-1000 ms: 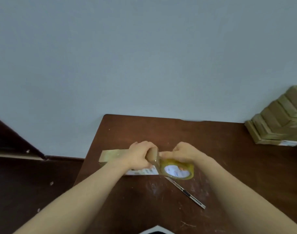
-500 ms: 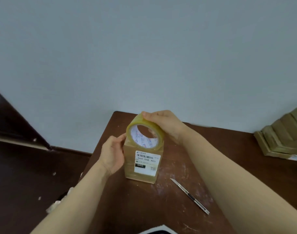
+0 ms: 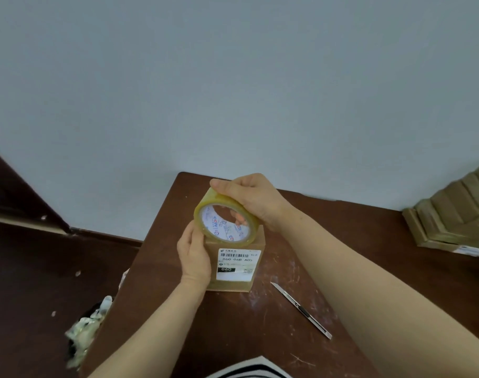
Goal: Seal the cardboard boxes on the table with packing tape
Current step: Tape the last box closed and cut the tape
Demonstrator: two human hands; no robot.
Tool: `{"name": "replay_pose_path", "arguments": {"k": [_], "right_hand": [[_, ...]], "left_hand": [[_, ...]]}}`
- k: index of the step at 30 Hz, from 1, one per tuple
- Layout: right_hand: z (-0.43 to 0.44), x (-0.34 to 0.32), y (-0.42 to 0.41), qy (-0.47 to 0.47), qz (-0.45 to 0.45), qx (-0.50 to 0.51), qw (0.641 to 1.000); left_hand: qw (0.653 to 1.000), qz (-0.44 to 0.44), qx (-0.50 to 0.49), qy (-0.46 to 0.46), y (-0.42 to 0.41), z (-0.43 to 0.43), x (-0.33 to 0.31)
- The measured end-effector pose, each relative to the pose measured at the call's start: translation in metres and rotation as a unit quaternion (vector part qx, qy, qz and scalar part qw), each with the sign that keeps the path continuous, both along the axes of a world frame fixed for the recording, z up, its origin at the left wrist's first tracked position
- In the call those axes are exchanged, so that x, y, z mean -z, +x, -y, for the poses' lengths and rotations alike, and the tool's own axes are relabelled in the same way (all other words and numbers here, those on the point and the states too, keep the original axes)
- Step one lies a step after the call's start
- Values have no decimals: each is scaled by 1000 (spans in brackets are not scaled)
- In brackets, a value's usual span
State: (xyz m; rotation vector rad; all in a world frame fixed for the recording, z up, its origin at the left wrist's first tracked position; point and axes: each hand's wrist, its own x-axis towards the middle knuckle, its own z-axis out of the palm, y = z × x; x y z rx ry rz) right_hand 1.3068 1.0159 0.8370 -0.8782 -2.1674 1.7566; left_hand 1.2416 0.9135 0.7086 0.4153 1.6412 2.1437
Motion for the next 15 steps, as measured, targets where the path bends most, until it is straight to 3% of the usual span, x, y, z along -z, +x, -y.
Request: {"name": "replay_pose_path", "arguments": {"k": [5, 8, 12, 15], "right_hand": [[-11, -11, 4, 30, 49, -16, 998], [-31, -24, 23, 116, 92, -11, 989], [-54, -29, 66, 280, 236, -34, 930], [-54, -6, 94, 243, 293, -34, 924]], "left_hand": [[999, -49, -4, -6, -9, -10, 2], [999, -26, -27, -39, -13, -19, 3], [998, -1, -36, -56, -16, -23, 5], [997, -3, -29, -67, -13, -26, 4]]}}
